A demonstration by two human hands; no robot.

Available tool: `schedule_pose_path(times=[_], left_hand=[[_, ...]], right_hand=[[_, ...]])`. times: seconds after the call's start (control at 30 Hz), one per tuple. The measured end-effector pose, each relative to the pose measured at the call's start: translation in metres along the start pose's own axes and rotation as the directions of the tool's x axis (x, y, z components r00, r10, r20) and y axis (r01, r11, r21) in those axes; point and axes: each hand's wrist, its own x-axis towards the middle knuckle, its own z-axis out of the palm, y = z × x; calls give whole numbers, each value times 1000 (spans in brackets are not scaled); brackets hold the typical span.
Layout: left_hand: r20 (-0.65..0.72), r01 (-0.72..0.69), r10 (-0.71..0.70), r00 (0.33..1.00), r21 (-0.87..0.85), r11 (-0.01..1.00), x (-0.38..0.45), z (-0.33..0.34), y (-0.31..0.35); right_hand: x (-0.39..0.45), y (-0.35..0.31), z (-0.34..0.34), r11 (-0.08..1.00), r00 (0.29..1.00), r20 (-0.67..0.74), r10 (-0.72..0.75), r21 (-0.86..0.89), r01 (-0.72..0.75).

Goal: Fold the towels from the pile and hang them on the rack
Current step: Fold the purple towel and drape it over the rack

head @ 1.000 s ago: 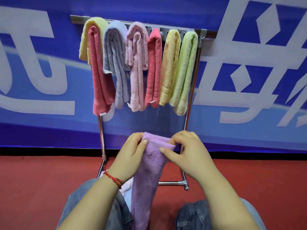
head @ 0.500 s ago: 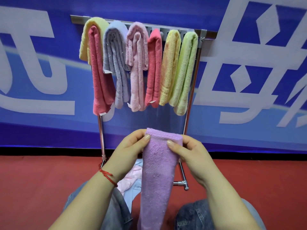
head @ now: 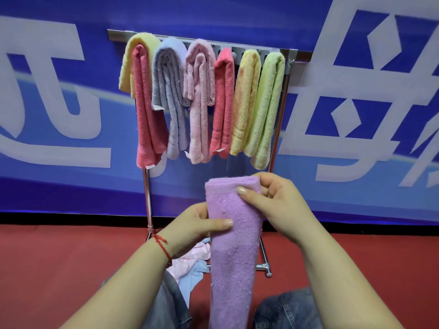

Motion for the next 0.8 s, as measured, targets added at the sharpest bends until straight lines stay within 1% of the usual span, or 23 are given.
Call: schedule_pose_path(times=[0.07, 0.13, 0.2, 0.23, 0.27, 0.3, 0.33, 0.37, 0.43, 0.5, 0.53, 0.57, 0.63, 0.67, 0.7, 0.73, 0.8], left_hand=[[-20, 25, -24, 1000, 39, 999, 3, 3, -2], [-36, 35, -33, 999, 30, 999, 4, 6, 2], [-40, 43, -43, 998, -11, 999, 6, 7, 10], [-41, 43, -45, 998, -34, 998, 7, 8, 14], [-47, 44, -46, 998, -48, 998, 8, 10, 19], [-54, 39, -41, 998, -55, 998, 8, 12, 24], [-65, 31, -35, 997, -67, 997, 8, 14, 29], [-79, 16, -23, 997, -92, 996, 10, 15, 35], [-102, 5, -21, 995, -163, 987, 13, 16, 47], [-116, 30, -55, 992, -208, 978, 17, 14, 58], [-121, 43, -71, 990, -225, 973, 19, 12, 62], [-125, 53, -84, 989, -232, 971, 22, 9, 66], [-130, 70, -105, 986, -250, 966, 25, 6, 75], [-129, 77, -114, 985, -261, 962, 27, 4, 80], [-131, 78, -117, 984, -271, 959, 29, 0, 85], [-143, 77, -120, 982, -276, 958, 32, -3, 88], [-192, 67, -125, 973, -281, 957, 39, -11, 91]], right_hand=[[6, -4, -3, 999, 999, -33, -40, -26, 39], [11, -6, -7, 999, 996, -74, -45, -6, 45], [15, -4, -9, 996, 995, -97, 11, 90, -3], [16, -2, -9, 984, 995, -81, 65, 174, -50], [16, 2, -8, 953, 990, -42, 135, 280, -118], [15, 6, -7, 899, 976, 17, 215, 388, -205], [13, 10, -5, 831, 954, 93, 284, 473, -293], [9, 14, -2, 772, 931, 175, 321, 521, -364], [3, 24, 4, 707, 894, 324, 308, 551, -443], [-1, 33, 10, 664, 875, 406, 266, 581, -471], [-2, 37, 14, 666, 866, 421, 269, 568, -483], [-4, 37, 17, 700, 857, 426, 291, 516, -494], [-7, 38, 24, 820, 845, 416, 335, 312, -479], [-7, 37, 27, 863, 848, 400, 348, 218, -457], [-6, 38, 28, 880, 849, 384, 362, 158, -447], [-4, 39, 29, 881, 850, 376, 369, 149, -449], [-3, 37, 29, 866, 856, 362, 369, 201, -458]])
